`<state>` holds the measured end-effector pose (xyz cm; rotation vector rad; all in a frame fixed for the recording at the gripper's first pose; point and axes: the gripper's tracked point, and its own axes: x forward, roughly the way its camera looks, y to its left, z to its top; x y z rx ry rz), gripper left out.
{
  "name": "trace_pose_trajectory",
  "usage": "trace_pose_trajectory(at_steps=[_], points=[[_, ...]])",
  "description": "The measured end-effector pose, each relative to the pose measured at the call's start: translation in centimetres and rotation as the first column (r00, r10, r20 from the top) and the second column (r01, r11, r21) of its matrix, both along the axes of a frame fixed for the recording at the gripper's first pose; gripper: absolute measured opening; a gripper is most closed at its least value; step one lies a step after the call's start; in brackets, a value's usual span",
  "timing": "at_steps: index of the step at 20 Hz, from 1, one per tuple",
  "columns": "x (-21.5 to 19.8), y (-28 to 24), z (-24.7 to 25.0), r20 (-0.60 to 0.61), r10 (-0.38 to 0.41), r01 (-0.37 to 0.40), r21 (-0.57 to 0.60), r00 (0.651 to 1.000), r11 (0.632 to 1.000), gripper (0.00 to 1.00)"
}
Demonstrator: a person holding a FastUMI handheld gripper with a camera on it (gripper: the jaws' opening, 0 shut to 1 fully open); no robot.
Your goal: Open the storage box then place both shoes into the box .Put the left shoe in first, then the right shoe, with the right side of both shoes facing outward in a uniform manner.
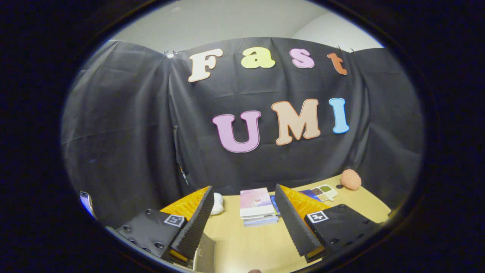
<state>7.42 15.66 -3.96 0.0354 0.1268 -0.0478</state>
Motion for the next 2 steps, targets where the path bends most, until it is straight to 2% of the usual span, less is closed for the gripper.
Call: trace_pose_trajectory(at_steps=[2], points=[[0.05, -1.18, 0.6, 0.014, -0.011, 0.011, 0.0, 1.0, 1.0, 1.0]])
